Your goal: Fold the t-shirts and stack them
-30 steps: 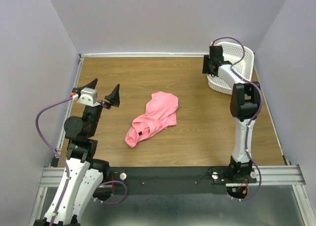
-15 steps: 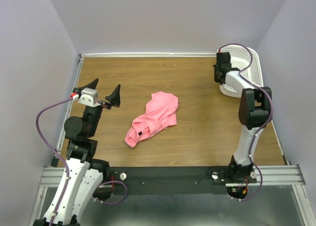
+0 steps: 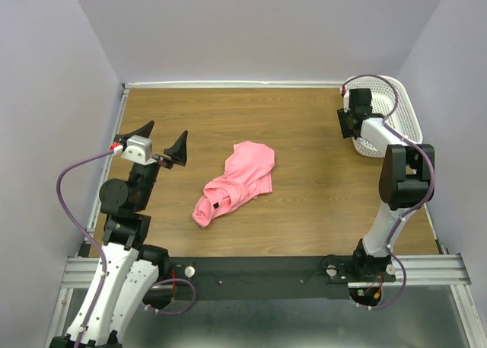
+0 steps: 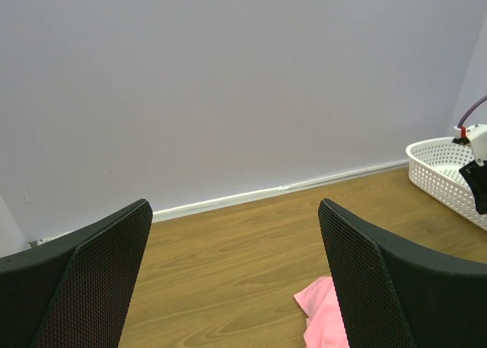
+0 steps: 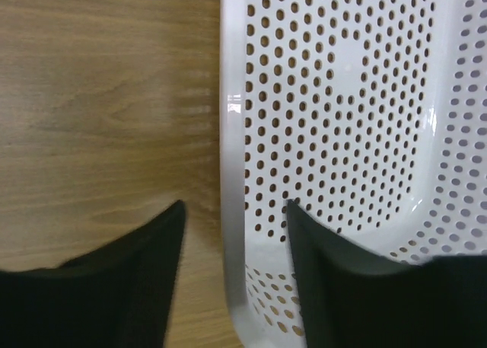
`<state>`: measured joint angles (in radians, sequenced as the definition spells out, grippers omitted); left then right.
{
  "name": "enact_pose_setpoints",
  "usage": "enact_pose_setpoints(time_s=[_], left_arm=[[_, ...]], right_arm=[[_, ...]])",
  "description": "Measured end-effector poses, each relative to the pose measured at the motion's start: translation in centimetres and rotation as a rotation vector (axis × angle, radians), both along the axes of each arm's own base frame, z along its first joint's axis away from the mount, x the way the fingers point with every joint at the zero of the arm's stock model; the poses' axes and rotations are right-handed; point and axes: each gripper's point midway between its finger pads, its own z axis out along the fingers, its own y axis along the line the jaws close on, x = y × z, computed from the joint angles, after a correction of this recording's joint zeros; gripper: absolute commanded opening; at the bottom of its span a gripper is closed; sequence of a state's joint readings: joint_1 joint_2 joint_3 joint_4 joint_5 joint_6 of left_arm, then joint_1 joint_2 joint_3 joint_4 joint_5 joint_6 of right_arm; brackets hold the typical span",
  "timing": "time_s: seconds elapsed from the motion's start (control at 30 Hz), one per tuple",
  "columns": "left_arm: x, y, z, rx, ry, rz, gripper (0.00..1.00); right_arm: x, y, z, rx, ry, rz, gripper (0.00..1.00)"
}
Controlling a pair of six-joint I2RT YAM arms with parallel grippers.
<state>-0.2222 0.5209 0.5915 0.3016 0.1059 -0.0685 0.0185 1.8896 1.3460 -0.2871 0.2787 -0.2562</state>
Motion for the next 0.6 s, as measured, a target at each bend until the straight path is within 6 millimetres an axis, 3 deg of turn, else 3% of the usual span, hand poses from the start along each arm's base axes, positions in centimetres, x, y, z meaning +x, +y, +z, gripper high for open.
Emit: enact_pose_setpoints(time_s=[0.03,0.1,0.23,0.33,0.4,0.43,0.47,0.5,0.57,0.6], left_arm=[[0.0,0.0,0.0,0.0,0.002,-0.002,0.98],[0.2,-0.3,-0.1,0.003,0.005,-0.015,0.98],[0.6,-2.1,-1.0,0.017,0.032,-0.099,0.98],[1.4,-4.1,-2.5,0.016,0.096,-0.191,0.9],[2.6,-5.7,-4.5,-0.007,0.212,-0.256,0.85],[3.1,-6.3,-5.1,-0.017,0.254,-0.277,0.85],[3.8,-7.0,-6.6,-0.036,0.337,-0.295,0.84],[4.3,-7.4,-7.6,-0.044,0.394,-0.303,0.84],[4.9,-8.2,-11.4,-0.081,0.573,-0.305,0.84],[4.8,-8.4,-13.1,-0.092,0.649,-0.298,0.83]], right_arm=[[-0.2,0.0,0.0,-0.007,0.007,0.015,0.85],[-0.4,0.1,0.3,-0.024,0.013,0.053,1.0],[-0.6,1.3,2.8,-0.021,-0.026,0.156,1.0],[-0.5,3.6,7.6,-0.021,-0.131,0.263,1.0],[-1.0,7.6,11.7,0.003,-0.23,0.407,1.0],[-1.3,8.6,12.4,0.011,-0.247,0.44,1.0],[-2.2,11.4,13.9,0.045,-0.285,0.552,1.0],[-3.3,13.5,14.6,0.077,-0.305,0.633,1.0],[-7.5,19.4,15.0,0.23,-0.318,0.918,1.0],[-8.4,20.4,14.8,0.263,-0.316,0.97,1.0]])
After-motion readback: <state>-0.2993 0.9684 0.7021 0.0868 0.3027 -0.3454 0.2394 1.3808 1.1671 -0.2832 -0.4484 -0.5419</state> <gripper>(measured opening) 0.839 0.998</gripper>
